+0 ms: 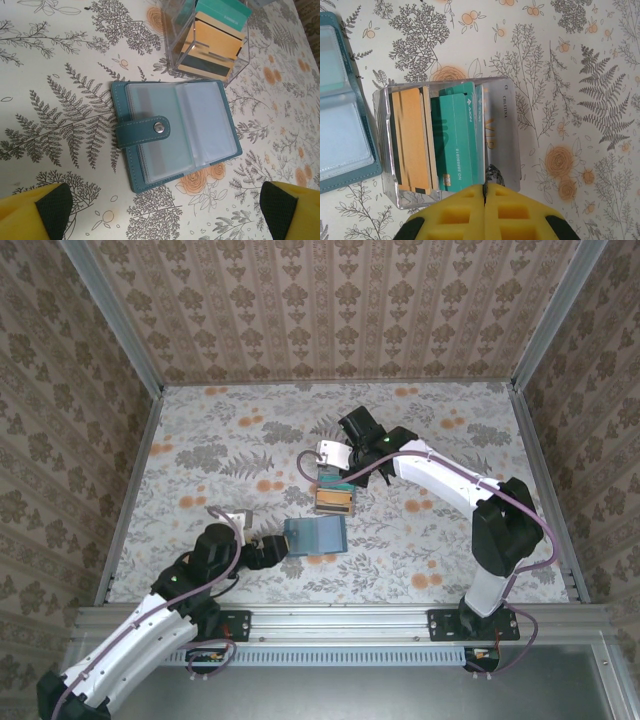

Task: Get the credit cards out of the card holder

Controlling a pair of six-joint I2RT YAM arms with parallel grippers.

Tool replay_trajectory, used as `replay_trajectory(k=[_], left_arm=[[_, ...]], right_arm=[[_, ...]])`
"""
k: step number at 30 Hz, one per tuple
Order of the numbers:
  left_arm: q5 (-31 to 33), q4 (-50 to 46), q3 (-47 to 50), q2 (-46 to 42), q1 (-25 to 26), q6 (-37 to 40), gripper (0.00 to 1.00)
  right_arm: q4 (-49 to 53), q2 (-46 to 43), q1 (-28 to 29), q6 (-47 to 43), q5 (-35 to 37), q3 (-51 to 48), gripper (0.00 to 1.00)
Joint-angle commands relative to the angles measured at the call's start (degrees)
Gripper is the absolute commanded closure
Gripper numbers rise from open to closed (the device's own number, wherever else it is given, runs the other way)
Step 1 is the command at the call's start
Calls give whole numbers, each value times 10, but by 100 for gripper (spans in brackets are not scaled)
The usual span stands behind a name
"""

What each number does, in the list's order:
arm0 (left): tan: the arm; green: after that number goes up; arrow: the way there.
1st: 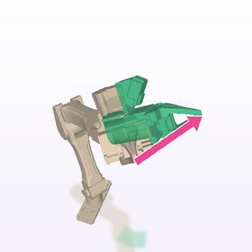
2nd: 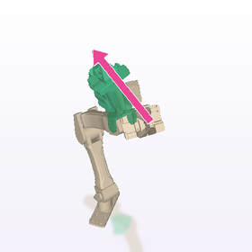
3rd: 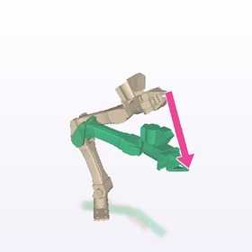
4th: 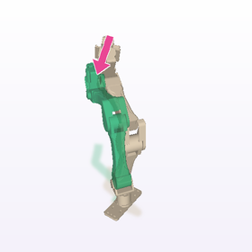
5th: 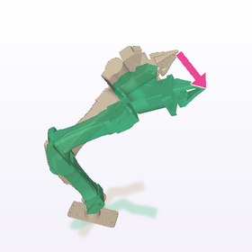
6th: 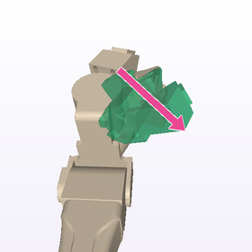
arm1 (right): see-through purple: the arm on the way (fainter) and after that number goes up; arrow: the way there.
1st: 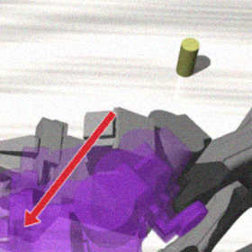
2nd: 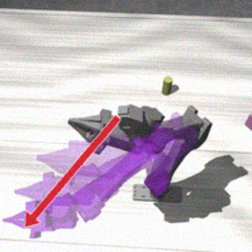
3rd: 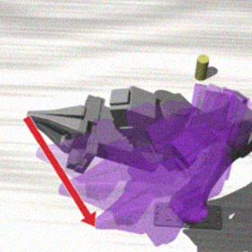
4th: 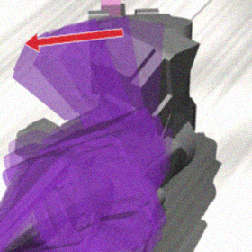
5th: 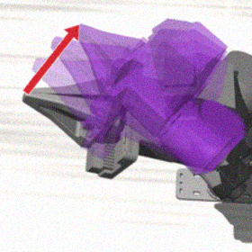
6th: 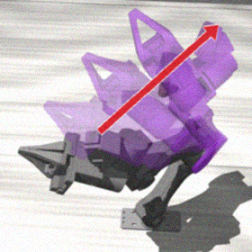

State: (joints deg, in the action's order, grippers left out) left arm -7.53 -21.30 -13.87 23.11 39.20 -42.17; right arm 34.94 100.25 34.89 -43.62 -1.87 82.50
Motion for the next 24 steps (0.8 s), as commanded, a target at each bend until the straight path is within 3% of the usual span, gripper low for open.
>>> replay_trajectory(k=[1, 24], left_arm=[[-6, 3, 4, -9, -7, 12, 0], [-18, 2, 7, -8, -27, 21, 0]], right_arm=[[2, 7, -6, -14, 7, 24, 100], [5, 82, -22, -23, 18, 58, 100]])
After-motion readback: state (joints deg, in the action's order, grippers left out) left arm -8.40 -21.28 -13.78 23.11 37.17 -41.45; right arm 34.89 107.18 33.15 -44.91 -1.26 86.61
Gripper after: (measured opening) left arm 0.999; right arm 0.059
